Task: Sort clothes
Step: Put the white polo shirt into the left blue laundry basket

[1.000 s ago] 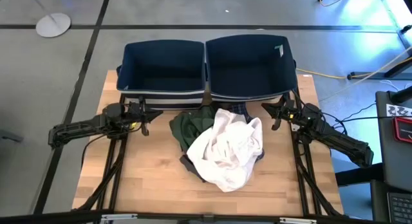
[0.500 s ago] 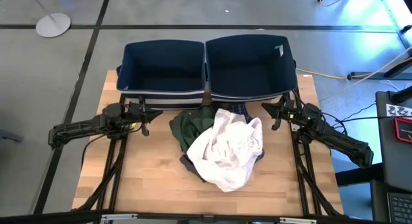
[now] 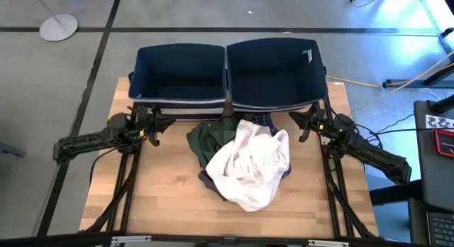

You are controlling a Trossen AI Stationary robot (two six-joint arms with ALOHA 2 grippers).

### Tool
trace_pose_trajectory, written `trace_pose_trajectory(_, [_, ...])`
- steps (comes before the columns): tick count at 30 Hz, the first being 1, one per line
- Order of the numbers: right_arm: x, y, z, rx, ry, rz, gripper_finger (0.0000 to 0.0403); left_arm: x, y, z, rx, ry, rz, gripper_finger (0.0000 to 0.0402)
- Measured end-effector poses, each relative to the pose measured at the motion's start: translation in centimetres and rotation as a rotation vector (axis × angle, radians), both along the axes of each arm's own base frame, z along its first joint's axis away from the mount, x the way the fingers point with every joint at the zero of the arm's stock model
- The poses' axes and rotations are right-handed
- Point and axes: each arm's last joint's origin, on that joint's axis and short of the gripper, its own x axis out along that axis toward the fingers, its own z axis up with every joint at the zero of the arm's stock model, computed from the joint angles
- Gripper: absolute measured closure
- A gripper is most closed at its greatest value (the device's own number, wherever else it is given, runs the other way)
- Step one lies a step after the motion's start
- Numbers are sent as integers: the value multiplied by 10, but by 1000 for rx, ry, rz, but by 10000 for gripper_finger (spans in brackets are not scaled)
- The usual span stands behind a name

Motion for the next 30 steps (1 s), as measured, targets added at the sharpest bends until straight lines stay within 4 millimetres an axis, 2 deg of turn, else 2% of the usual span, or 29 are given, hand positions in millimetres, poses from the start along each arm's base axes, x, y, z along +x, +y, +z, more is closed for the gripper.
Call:
trace_pose_trajectory(5, [0,0,0,22,-5,18,384,-5,-8,20,-17,-111,-227,401])
trace_pose_trajectory(10, [0,1,3,7,-34,18,384,-9,-12,53,113,-147,-240,401])
trace_pose_trajectory(14, [0,1,5,-20,-43,17,384,2,-14,81,193,-100,-256,401])
trace_pose_trajectory(18, [-1,1,9,-45,-82,27,384,27,-16,104,223,-14,-294,401])
trace_pose_trajectory(22, [-2,4,20,-89,-156,87,384,65,-19,123,239,100,-316,401])
trace_pose_trajectory(30, [-8,8,44,-166,-220,98,384,127,-36,167,320,339,-286,401])
